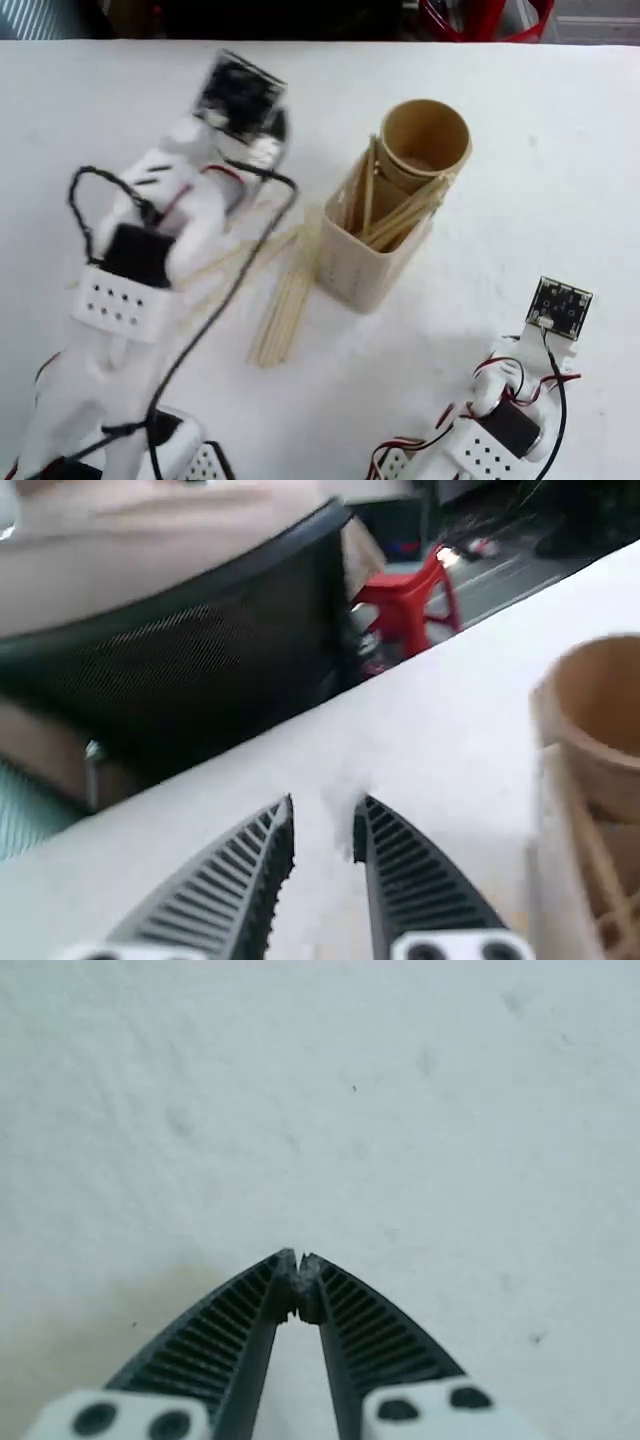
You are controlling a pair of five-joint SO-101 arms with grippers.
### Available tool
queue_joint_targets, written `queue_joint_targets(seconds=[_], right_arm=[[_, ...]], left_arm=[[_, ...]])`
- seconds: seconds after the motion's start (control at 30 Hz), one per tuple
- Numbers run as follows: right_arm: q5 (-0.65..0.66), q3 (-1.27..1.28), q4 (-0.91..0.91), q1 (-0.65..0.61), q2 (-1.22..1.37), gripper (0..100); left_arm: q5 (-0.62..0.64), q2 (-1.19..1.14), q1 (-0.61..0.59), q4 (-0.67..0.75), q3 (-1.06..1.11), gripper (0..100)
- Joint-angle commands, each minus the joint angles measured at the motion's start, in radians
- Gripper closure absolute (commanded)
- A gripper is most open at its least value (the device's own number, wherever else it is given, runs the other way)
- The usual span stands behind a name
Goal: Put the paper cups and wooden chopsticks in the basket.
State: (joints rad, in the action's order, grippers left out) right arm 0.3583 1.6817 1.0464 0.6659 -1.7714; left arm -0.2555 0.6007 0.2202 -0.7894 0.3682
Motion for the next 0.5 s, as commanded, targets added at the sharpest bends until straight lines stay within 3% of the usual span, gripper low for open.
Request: queue_joint_targets(seconds=[0.0, 0.17, 0.47], right_arm=[[0.008, 0.011, 0.002, 0.004, 0.004, 98.1], [0.008, 0.011, 0.002, 0.004, 0.004, 98.1], [0.008, 0.011, 0.002, 0.004, 0.004, 98.1]], left_arm=[[-0.160, -0.039, -0.266, 0.058, 0.146, 88], [-0.359, -0.252, -0.395, 0.110, 0.216, 88], [-0.358, -0.674, -0.386, -0.169, -0.084, 87]])
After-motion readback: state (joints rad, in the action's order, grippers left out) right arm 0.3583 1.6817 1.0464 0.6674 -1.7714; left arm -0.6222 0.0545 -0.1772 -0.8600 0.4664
